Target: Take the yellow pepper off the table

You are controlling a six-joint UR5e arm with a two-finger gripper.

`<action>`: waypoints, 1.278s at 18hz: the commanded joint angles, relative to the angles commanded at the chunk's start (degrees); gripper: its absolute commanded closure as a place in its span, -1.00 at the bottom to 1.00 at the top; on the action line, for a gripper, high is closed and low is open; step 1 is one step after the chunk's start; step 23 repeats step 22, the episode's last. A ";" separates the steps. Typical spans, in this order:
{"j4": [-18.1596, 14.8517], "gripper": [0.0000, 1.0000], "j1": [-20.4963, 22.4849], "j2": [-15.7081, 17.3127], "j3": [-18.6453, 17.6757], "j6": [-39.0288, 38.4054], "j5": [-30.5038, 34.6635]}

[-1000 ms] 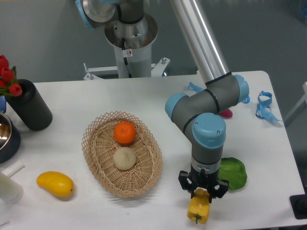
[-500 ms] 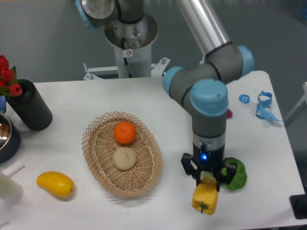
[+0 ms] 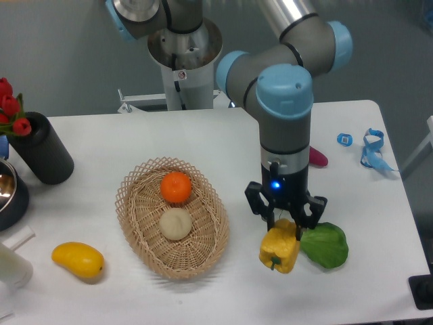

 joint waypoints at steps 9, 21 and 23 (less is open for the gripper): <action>-0.62 0.29 0.27 1.32 -0.18 0.00 0.00; -0.35 0.27 0.18 1.15 -0.18 -0.09 -0.44; -0.27 0.27 0.09 0.97 -0.01 -0.17 -0.44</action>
